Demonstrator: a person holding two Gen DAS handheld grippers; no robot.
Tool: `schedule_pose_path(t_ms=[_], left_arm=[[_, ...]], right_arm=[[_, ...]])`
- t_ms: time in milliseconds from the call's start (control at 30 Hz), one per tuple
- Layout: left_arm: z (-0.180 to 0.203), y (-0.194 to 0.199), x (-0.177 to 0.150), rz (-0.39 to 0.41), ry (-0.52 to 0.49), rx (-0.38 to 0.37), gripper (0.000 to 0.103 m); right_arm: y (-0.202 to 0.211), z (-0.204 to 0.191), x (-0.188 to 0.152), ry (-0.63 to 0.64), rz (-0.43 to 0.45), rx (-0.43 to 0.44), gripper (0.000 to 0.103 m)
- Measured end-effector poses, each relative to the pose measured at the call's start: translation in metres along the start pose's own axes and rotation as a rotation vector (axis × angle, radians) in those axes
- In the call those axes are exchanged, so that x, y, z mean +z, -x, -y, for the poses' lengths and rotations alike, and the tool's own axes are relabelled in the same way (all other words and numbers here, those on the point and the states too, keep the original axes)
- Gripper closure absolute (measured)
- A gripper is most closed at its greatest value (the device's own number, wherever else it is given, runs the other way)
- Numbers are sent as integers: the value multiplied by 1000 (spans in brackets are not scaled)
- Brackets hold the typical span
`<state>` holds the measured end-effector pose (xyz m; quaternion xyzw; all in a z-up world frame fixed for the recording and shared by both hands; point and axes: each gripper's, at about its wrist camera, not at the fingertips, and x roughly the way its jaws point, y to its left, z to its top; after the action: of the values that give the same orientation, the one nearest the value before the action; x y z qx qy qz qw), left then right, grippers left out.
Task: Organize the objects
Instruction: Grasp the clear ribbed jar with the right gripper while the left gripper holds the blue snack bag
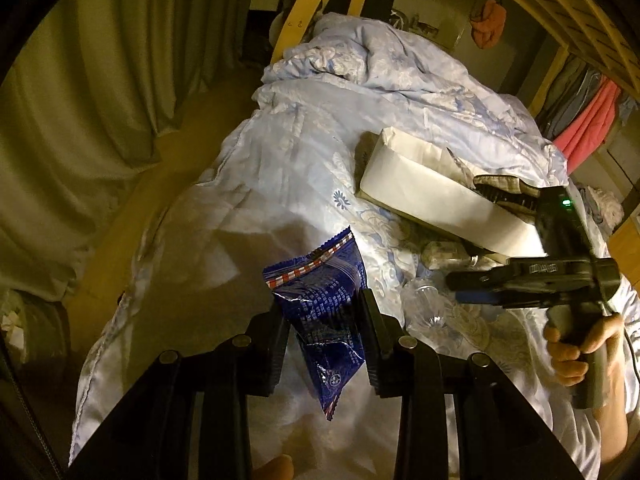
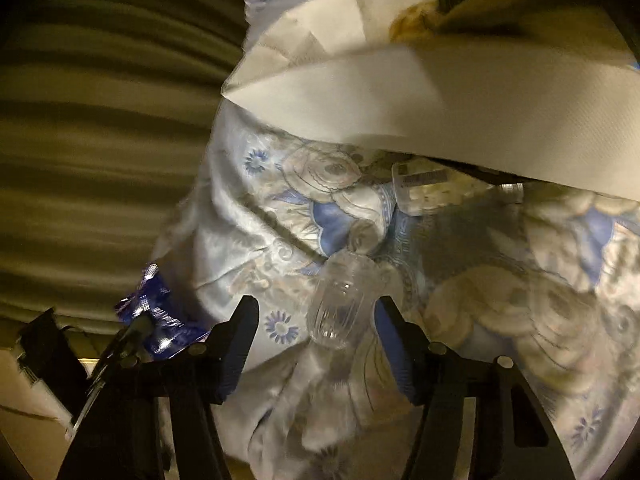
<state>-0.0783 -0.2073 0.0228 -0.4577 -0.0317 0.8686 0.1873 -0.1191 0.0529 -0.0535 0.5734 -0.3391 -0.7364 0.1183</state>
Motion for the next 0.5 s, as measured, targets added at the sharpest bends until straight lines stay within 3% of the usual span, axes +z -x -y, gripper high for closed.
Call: schedule_pose_path(t_ms=[200, 333, 500], left_arm=[[-2, 4, 0, 14, 23, -7, 70], [-2, 7, 1, 21, 35, -12, 70], [1, 10, 2, 35, 29, 15, 70]], right_arm=[[-34, 3, -5, -52, -89, -55, 48], [-48, 10, -9, -56, -74, -67, 62], [-43, 16, -15, -45, -42, -17, 62]])
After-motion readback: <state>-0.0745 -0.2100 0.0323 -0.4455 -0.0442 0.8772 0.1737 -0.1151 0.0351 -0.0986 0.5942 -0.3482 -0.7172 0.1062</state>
